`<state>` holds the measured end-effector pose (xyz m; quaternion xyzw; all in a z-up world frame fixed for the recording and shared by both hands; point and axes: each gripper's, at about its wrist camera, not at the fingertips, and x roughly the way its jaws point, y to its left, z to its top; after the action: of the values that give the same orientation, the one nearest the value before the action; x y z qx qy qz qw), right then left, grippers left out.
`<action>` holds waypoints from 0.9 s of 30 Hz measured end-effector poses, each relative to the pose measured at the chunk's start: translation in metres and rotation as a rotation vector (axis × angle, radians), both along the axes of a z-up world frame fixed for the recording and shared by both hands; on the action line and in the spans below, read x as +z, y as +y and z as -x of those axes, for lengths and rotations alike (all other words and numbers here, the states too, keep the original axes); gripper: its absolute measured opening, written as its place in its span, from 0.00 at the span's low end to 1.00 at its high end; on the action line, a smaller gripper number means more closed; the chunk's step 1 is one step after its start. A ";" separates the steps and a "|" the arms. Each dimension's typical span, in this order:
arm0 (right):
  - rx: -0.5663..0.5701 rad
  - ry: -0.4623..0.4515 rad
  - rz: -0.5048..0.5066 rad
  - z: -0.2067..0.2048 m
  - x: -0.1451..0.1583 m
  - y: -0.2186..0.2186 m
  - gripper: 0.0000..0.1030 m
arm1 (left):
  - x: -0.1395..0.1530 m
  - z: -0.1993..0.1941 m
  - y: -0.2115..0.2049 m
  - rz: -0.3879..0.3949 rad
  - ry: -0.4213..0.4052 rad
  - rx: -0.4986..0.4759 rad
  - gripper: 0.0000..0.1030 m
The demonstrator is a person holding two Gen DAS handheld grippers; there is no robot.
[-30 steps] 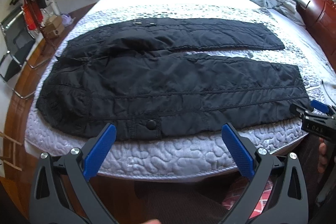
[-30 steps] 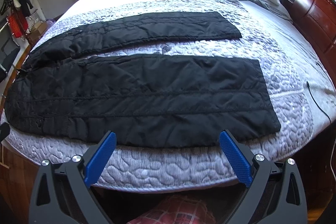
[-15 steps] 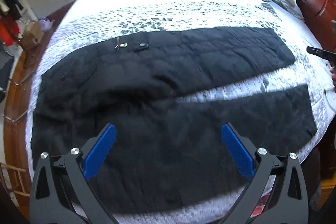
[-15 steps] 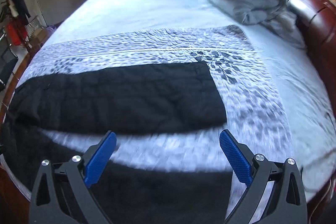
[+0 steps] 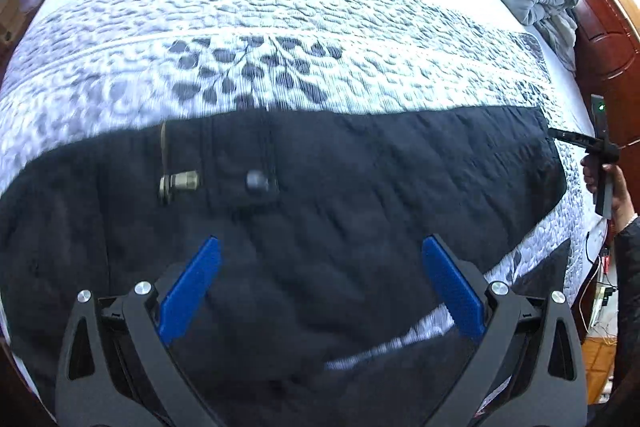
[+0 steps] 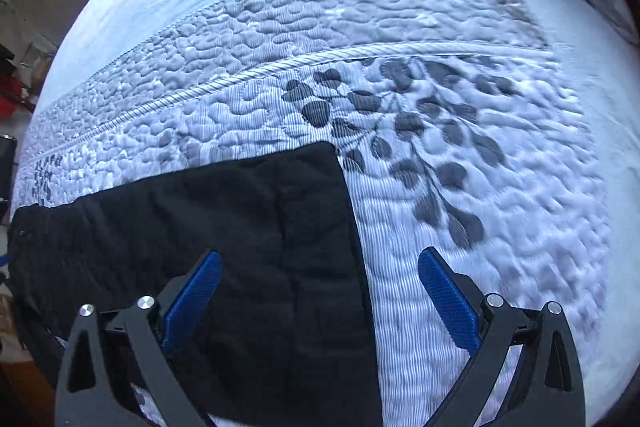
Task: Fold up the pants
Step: 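Lower both tools to the pant leg hems and close both grippers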
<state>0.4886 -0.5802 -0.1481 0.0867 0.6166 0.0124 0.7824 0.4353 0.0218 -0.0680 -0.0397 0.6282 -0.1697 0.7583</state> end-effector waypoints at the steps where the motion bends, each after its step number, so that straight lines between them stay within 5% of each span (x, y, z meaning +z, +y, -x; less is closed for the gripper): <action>1: 0.017 0.004 -0.014 -0.002 -0.004 0.001 0.96 | -0.002 -0.012 0.000 -0.002 0.002 -0.012 0.97; 9: 0.168 0.032 0.002 -0.001 -0.021 0.018 0.97 | -0.022 -0.075 -0.012 -0.040 0.006 -0.159 0.97; 15: 0.168 0.000 -0.014 0.004 -0.023 0.015 0.97 | -0.046 -0.101 -0.035 -0.020 0.041 -0.294 0.97; 27: 0.192 -0.018 -0.024 0.005 -0.024 0.013 0.97 | -0.080 -0.099 -0.062 -0.099 0.121 -0.516 0.97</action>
<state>0.4839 -0.5673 -0.1724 0.0364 0.6149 0.0954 0.7820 0.5348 -0.0407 -0.1477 0.1487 0.6691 -0.3238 0.6522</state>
